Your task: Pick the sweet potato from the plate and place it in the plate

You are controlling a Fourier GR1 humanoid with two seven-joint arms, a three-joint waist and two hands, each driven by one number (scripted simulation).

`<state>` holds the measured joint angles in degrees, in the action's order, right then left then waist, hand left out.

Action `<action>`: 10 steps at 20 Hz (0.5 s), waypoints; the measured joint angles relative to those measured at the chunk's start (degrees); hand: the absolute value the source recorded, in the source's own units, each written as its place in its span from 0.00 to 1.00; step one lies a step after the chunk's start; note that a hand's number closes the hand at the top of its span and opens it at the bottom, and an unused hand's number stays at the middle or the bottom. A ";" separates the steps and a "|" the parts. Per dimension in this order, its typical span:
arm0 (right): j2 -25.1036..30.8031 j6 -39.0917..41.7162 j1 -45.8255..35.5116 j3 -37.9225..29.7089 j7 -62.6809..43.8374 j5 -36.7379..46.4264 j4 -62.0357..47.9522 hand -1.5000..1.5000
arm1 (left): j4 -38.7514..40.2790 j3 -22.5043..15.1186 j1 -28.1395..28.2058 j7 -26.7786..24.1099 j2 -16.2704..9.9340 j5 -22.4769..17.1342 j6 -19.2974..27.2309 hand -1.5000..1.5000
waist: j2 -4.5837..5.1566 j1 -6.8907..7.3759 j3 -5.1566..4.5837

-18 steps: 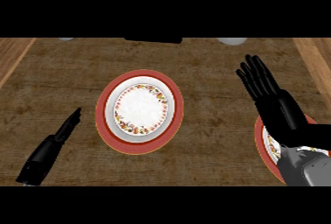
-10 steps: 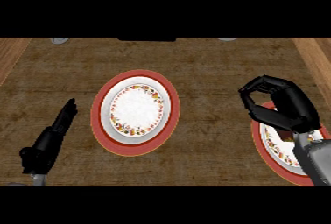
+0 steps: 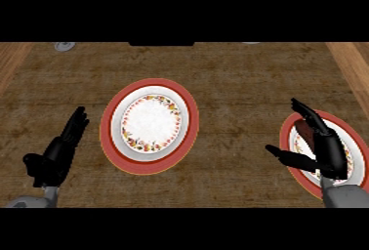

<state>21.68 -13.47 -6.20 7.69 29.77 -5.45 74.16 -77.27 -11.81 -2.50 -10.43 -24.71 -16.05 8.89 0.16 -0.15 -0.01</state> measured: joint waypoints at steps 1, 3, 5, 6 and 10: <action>-0.61 -1.45 1.15 -0.02 1.36 1.16 -0.24 0.00 | 0.91 0.42 -0.34 -0.36 0.21 0.04 -0.38 0.50 | -0.03 -0.06 -0.01; 0.01 -2.59 3.16 -1.56 3.19 1.92 0.04 0.00 | 1.77 1.03 -0.56 -0.96 0.73 0.44 -0.64 0.50 | -0.09 -0.12 0.01; 1.52 -2.93 4.74 -3.36 2.76 2.16 1.72 0.00 | 2.59 1.51 -1.35 -0.61 1.29 0.79 -0.96 0.50 | -0.13 -0.22 0.01; 2.18 -3.78 5.75 -3.46 1.67 3.18 3.04 0.00 | 2.79 1.80 -0.97 -1.00 1.27 0.79 -1.45 0.50 | -0.17 -0.24 -0.01; 7.08 -5.20 8.78 -3.45 -5.02 7.75 6.63 0.00 | 2.29 2.61 -0.68 -0.69 1.04 0.80 -2.08 0.50 | -0.26 -0.25 -0.05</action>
<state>28.77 -18.67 2.58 4.24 24.76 2.30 80.79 -74.98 -9.21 -3.18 -11.12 -23.66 -15.25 6.81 -0.10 -0.40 -0.06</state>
